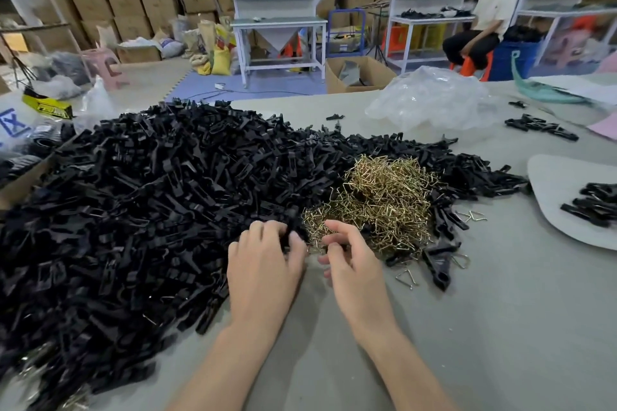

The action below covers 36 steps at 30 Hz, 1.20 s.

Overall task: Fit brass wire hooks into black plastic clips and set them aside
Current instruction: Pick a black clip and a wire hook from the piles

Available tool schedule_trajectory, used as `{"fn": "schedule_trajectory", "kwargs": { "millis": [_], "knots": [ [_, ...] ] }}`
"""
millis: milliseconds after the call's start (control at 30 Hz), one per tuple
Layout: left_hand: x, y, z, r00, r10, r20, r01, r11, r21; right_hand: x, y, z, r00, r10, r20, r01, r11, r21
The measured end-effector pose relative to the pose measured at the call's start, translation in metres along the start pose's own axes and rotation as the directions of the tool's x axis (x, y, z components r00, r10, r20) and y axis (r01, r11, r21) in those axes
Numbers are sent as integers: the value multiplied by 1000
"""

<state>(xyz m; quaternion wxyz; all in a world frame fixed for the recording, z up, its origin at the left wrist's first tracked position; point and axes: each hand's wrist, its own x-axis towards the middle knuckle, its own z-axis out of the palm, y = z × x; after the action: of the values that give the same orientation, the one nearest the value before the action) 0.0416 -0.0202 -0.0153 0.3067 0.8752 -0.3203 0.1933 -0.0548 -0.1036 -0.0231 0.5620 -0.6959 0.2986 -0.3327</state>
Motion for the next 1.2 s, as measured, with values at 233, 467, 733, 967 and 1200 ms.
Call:
{"fn": "schedule_trajectory", "kwargs": {
  "millis": [233, 467, 733, 967, 1200],
  "knots": [
    [11, -16, -37, 921, -389, -30, 292, 738, -609, -15, -1, 12, 868, -337, 365, 485, 735, -475],
    [15, -25, -34, 886, -460, 58, 352, 585, -730, -15, -4, 27, 774, -350, 527, 633, 425, -648],
    [12, -16, -39, 923, -374, 90, 277, 484, -830, -16, -8, 27, 879, -295, 375, 452, 765, -458],
    [-3, 8, -28, 915, -176, 363, 402, 332, -853, -1, -13, -4, 990, 42, 133, -64, 984, 165],
    [-13, 18, -19, 874, -100, 476, 476, 378, -794, 1, -20, -5, 965, 151, 216, -212, 933, 292]
  ]
}}
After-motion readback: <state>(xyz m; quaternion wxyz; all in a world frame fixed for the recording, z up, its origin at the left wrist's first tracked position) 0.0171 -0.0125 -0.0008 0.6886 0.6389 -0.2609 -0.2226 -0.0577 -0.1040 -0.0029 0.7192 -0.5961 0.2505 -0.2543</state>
